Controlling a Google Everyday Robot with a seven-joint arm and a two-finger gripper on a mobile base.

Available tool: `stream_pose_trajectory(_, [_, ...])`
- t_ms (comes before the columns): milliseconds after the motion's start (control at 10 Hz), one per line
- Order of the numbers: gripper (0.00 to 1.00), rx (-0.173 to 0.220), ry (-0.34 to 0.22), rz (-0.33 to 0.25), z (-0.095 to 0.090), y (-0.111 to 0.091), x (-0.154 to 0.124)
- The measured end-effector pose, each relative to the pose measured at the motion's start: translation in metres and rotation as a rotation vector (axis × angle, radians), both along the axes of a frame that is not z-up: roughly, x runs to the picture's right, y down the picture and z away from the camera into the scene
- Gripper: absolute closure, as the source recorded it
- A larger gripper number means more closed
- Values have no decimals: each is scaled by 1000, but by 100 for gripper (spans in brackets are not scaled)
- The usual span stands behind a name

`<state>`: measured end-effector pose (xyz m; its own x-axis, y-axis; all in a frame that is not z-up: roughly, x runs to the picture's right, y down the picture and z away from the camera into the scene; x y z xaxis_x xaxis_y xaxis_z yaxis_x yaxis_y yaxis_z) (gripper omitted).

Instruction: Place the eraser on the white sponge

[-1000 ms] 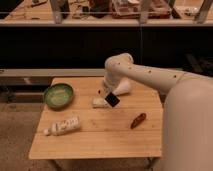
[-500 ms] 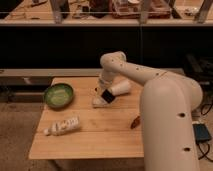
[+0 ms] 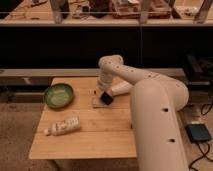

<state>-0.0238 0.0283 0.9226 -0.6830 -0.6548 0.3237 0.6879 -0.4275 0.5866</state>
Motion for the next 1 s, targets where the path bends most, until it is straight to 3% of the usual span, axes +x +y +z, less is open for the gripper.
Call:
stream_pose_trajectory(100, [54, -4, -2, -4, 3, 2, -2])
stream_pose_trajectory(300, [30, -22, -17, -30, 5, 11, -15])
stream_pose_trajectory(400, [24, -24, -24, -38, 5, 13, -20])
stream_pose_trajectory(700, [20, -11, -29, -87, 7, 17, -32])
stream_pose_trajectory(1000, [20, 47, 3, -107, 11, 6, -34])
